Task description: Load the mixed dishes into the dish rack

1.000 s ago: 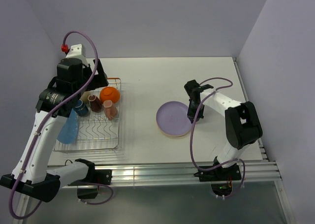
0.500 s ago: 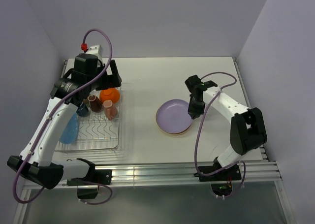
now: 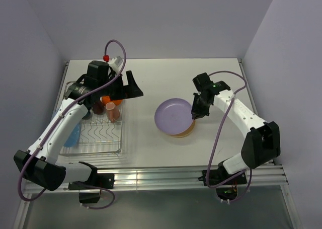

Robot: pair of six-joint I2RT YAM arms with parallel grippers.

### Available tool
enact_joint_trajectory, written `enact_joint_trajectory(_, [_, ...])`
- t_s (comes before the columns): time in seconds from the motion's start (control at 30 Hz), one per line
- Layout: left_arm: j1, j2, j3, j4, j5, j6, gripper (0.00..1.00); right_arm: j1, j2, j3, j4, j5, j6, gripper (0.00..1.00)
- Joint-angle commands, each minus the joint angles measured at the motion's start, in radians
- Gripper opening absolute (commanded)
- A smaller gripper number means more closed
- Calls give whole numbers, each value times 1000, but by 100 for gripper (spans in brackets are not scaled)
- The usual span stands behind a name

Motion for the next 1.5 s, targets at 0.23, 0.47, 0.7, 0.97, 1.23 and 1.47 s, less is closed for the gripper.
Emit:
enact_joint_trajectory(0.23, [-24, 31, -50, 160, 232, -101, 99, 4, -125, 91, -62, -92, -4, 0])
enact_joint_trajectory(0.47, [-47, 75, -61, 174, 321, -93, 98, 4, -142, 208, -106, -178, 6, 0])
enact_joint_trajectory(0.7, [-58, 94, -121, 241, 433, -116, 92, 4, -154, 275, -129, -244, 16, 0])
enact_joint_trajectory(0.97, [-89, 112, -136, 320, 499, -154, 85, 4, -163, 282, -116, -294, 23, 0])
enact_joint_trajectory(1.23, [-89, 91, -162, 415, 533, -222, 25, 4, -185, 240, -93, -291, 23, 0])
enact_joint_trajectory(1.47, [-90, 69, -136, 292, 462, -156, 0, 4, -190, 236, -109, -267, 0, 19])
